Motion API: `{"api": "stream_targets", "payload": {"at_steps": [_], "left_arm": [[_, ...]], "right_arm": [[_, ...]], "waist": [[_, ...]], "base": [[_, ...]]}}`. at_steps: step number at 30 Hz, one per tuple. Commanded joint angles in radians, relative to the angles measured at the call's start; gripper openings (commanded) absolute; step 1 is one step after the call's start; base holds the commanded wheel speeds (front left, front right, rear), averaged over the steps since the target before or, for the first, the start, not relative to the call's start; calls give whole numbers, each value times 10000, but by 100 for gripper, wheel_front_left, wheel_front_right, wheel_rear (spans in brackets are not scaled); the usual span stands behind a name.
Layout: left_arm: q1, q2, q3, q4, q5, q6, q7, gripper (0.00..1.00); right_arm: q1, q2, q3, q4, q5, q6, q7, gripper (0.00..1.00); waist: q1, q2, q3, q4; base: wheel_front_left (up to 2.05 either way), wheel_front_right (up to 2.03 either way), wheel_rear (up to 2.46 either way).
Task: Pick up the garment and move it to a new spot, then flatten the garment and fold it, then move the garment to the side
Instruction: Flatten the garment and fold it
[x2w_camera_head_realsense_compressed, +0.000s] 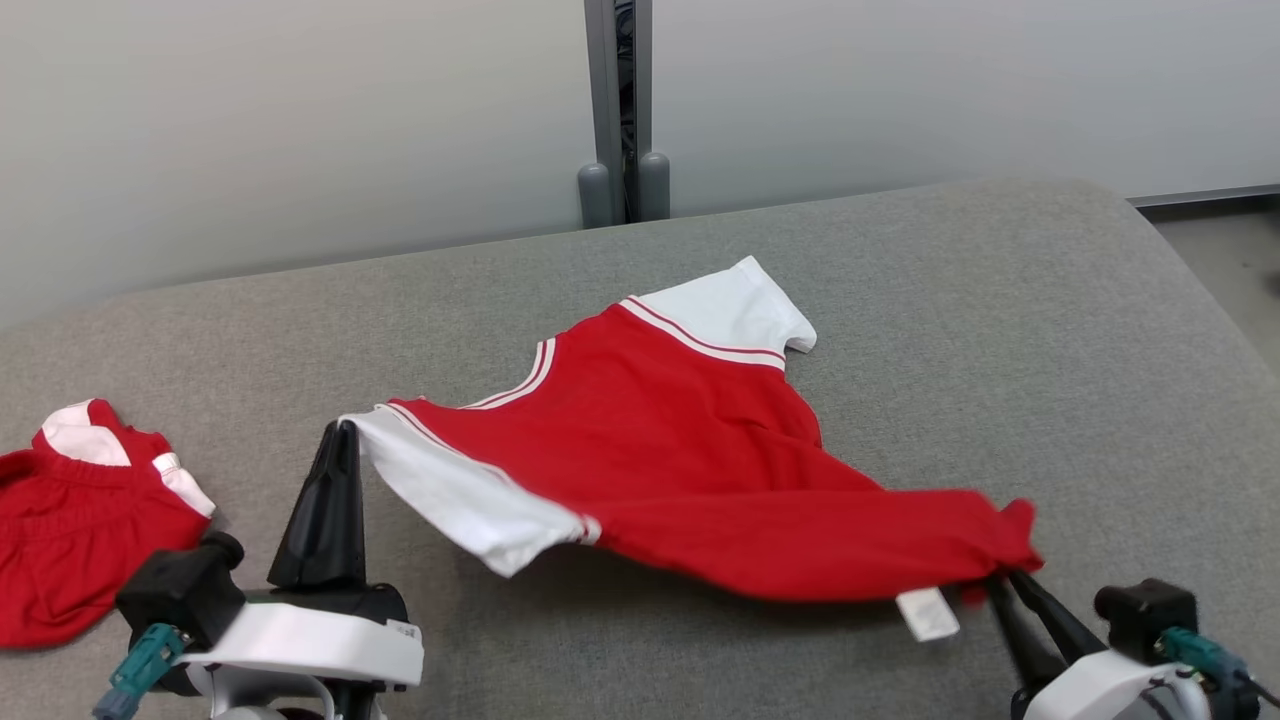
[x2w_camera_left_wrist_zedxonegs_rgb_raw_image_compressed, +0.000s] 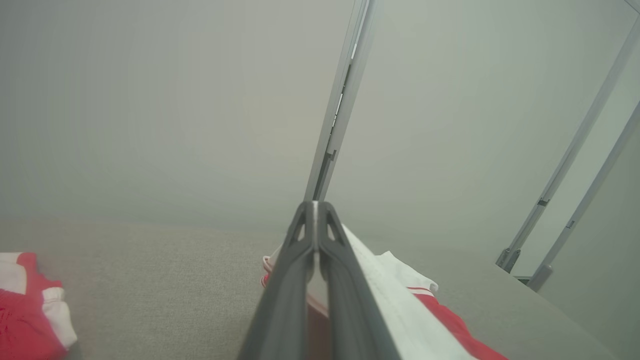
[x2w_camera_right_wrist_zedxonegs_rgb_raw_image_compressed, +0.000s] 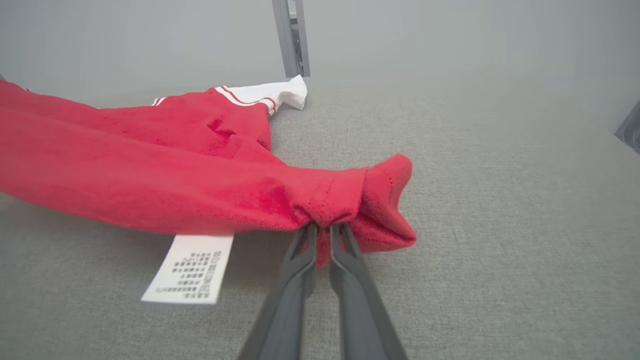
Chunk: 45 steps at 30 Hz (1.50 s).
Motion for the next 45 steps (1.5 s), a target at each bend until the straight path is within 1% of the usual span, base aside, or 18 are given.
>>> {"api": "stream_targets", "payload": {"at_steps": [1,4,6,7,8,9,13,19,20,21,22,23,30,35,36,38,42,45], "left_arm": [[109,5,-23,40,-49,47,14,0],[221,-26,-115,176,-30,50,-70,0],[229,-20,-131,259,-49,30,-104,0],[227,-24,-135,292,-62,32,-102,0],[197,3,-155,377,-72,19,-137,0],[151,38,-168,410,10,49,-152,0],[73,79,-119,317,50,128,-220,0],[-17,137,-123,309,52,159,-228,0],[-35,149,-129,316,50,156,-232,0],[-52,159,-132,320,52,155,-235,0],[-72,165,-143,328,55,152,-236,0],[-101,177,-148,334,62,154,-234,0],[-140,240,-86,186,29,176,-295,0],[-57,245,52,-98,-151,128,-441,0],[-139,231,87,-246,-247,53,-484,0],[-323,245,131,-363,-381,-58,-500,0],[-965,377,151,-566,-588,-352,-304,0],[-1722,581,217,-686,-813,-611,-56,0]], "right_arm": [[-61,48,117,212,31,6,-76,100],[-40,264,446,793,11,7,-260,100],[-53,301,567,986,32,6,-367,76],[-62,346,631,1073,98,6,-424,49],[-59,403,776,1247,309,6,-487,48],[32,384,828,1269,447,6,-535,100],[342,315,984,1155,583,6,-572,100],[167,556,1364,1350,747,6,-501,100],[117,591,1476,1401,747,6,-507,84],[64,600,1600,1451,719,6,-513,47],[-2,606,1695,1460,681,6,-535,5],[-59,615,1716,1468,683,6,-562,0],[-77,378,1657,1228,509,6,-622,0],[-73,135,1077,166,10,6,-655,0],[-175,135,779,-367,-197,6,-663,0],[-330,180,554,-811,-230,6,-614,0],[-809,17,149,-1341,-46,6,-292,0],[-1337,-249,-112,-1680,170,6,-70,0]], "waist": [[0,-1,6,35],[0,-1,36,142],[0,-1,65,173],[0,-1,85,183],[0,-1,124,206],[0,-1,134,232],[0,-1,253,231],[0,-1,462,160],[0,-1,481,156],[0,-1,497,157],[0,-1,511,162],[0,-1,522,168],[0,-1,493,200],[0,-1,415,104],[0,-1,422,55],[0,-1,429,35],[0,-1,410,138],[0,-1,410,268]], "base": [[0,0,0],[0,0,0],[0,0,0],[0,0,0],[0,0,0],[0,0,0],[0,0,0],[0,0,0],[0,0,0],[0,0,0],[0,0,0],[0,0,0],[0,0,0],[0,0,0],[0,0,0],[0,0,0],[0,0,0],[0,0,0]]}}
